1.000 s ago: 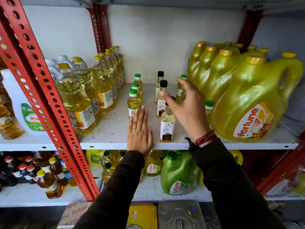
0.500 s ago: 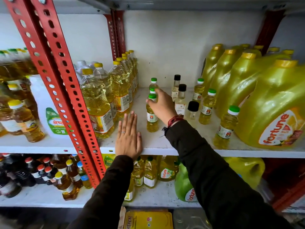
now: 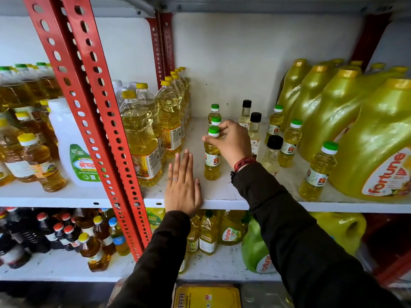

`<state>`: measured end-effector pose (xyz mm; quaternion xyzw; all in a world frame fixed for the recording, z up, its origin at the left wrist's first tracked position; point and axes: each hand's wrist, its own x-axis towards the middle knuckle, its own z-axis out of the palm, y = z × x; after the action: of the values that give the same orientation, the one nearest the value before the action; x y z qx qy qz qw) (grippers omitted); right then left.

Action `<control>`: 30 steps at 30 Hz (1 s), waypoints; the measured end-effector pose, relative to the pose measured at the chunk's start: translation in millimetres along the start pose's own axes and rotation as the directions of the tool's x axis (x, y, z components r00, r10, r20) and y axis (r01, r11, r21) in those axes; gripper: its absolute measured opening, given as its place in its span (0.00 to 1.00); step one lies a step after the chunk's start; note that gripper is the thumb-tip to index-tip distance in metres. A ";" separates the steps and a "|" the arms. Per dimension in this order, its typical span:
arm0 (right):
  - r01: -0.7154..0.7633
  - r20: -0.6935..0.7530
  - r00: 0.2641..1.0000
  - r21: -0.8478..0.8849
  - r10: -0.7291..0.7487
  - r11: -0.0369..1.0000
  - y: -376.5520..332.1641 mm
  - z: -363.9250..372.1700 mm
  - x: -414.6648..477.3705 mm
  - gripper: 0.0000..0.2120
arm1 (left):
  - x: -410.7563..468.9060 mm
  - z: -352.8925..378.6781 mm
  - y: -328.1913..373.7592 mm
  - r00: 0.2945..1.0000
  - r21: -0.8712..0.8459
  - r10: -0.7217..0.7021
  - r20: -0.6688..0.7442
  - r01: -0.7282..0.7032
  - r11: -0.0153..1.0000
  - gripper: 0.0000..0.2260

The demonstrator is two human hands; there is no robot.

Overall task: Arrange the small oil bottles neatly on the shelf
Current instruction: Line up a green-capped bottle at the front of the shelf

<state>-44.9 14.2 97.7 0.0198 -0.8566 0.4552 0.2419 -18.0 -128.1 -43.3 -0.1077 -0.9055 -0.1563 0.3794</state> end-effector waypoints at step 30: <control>0.135 0.095 0.988 -0.102 -0.125 0.986 7.2 -21.9 -37.2 0.14 | -4.3 2.7 1.7 0.999 0.019 -0.015 0.033 0.014 1.000 0.30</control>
<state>-5.2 28.8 86.4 0.0827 -0.8867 0.3901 0.2340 -16.3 -125.9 -47.8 -0.1001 -0.9139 -0.1488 0.3643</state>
